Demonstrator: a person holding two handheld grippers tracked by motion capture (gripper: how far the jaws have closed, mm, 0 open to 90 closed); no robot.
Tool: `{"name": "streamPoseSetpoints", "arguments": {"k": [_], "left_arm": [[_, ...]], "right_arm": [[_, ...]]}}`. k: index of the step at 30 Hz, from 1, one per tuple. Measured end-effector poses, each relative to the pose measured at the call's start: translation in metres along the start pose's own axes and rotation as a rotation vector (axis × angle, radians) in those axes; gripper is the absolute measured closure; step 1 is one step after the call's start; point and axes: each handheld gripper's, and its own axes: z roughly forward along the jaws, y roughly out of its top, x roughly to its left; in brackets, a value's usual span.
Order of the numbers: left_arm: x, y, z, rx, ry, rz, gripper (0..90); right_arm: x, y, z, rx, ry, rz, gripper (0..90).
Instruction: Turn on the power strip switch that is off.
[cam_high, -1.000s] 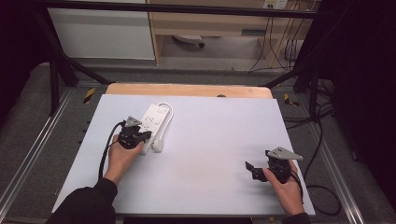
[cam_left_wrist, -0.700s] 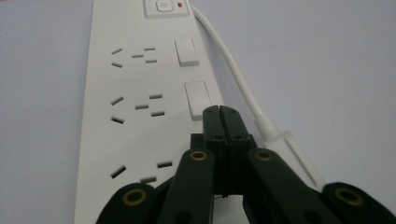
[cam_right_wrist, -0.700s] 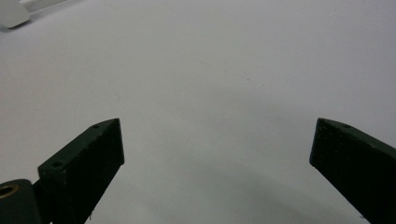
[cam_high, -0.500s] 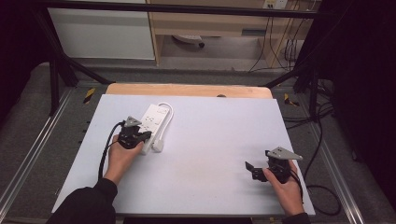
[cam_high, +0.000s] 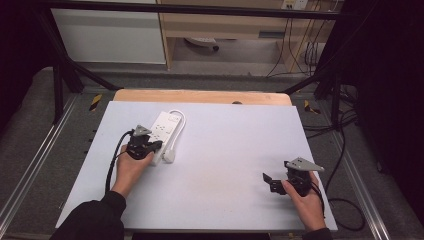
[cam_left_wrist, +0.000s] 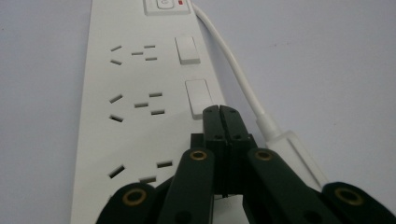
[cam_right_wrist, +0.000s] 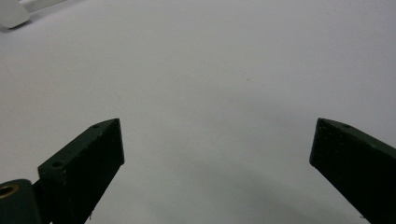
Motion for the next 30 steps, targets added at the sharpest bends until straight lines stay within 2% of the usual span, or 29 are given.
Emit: {"name": "streamPoseSetpoints", "arguments": {"k": [30], "left_arm": [[-0.0028, 0.0022, 0.0001, -0.015, -0.007, -0.003, 90.0]], "right_arm": [[0.0000, 0.0004, -0.0002, -0.005, -0.002, 0.002, 3.4]]}}
